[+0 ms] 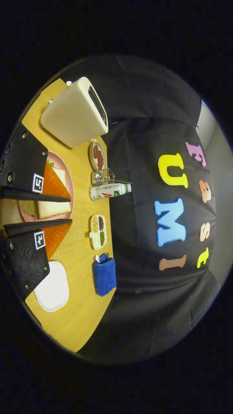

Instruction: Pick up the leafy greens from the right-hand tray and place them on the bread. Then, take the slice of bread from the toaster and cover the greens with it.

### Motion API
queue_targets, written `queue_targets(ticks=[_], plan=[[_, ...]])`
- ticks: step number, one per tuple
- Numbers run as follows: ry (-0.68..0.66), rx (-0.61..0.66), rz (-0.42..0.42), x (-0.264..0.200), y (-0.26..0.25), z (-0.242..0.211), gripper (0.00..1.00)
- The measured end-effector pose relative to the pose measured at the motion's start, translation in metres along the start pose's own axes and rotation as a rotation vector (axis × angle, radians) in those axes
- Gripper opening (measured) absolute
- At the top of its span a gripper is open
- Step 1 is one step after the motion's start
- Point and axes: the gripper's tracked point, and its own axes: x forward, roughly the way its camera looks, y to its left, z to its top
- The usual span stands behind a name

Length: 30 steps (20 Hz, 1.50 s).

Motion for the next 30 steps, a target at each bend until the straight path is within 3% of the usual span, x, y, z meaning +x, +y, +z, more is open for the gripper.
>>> queue_targets(ticks=[7, 12, 18, 30], plan=[[-0.094, -0.049, 0.060, -0.011, -0.005, 0.060, 0.28], [-0.147, -0.047, 0.051, -0.013, -0.043, 0.087, 0.28], [-0.192, -0.033, -0.023, -0.028, -0.118, 0.108, 0.28], [-0.268, -0.129, -0.188, -0.071, -0.261, 0.130, 0.28]])
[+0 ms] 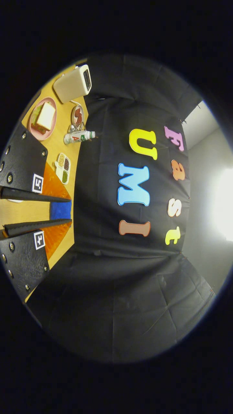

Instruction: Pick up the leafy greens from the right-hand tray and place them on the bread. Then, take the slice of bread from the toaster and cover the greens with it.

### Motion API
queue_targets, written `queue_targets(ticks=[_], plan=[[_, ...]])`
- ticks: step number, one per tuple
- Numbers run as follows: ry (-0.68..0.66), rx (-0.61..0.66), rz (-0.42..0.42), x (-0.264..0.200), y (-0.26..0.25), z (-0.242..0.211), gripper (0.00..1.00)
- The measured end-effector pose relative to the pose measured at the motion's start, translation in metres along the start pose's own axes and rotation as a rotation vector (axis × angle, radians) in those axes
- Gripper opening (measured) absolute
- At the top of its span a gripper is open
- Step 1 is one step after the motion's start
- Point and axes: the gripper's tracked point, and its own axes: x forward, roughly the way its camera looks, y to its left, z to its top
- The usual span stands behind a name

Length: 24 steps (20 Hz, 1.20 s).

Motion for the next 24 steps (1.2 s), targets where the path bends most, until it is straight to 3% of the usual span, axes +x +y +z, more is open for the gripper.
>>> queue_targets(ticks=[12, 21, 24], plan=[[-0.052, 0.001, -0.044, -0.001, -0.121, -0.007, 0.28], [-0.141, 0.094, 0.070, 0.034, -0.193, -0.033, 0.28], [-0.240, 0.085, 0.032, 0.050, -0.230, -0.044, 0.28]])
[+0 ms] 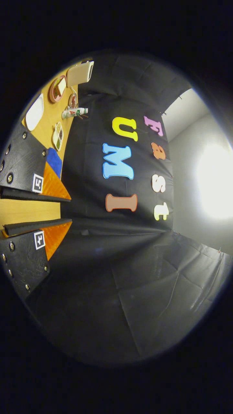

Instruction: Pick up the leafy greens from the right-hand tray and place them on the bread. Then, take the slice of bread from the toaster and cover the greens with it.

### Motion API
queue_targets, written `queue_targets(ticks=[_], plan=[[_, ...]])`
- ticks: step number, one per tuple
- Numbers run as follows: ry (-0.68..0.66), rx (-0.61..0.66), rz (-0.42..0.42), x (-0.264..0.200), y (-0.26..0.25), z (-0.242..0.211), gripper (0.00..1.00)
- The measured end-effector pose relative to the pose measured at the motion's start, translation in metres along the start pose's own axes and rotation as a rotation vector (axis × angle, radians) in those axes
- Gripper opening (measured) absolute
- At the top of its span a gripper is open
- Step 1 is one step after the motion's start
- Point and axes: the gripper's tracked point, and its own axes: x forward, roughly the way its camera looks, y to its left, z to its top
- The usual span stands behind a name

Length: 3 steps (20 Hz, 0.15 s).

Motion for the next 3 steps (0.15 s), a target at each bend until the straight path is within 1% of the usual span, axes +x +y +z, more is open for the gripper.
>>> queue_targets(ticks=[3], plan=[[-0.088, -0.007, -0.009, 0.000, -0.020, -0.006, 0.28]])
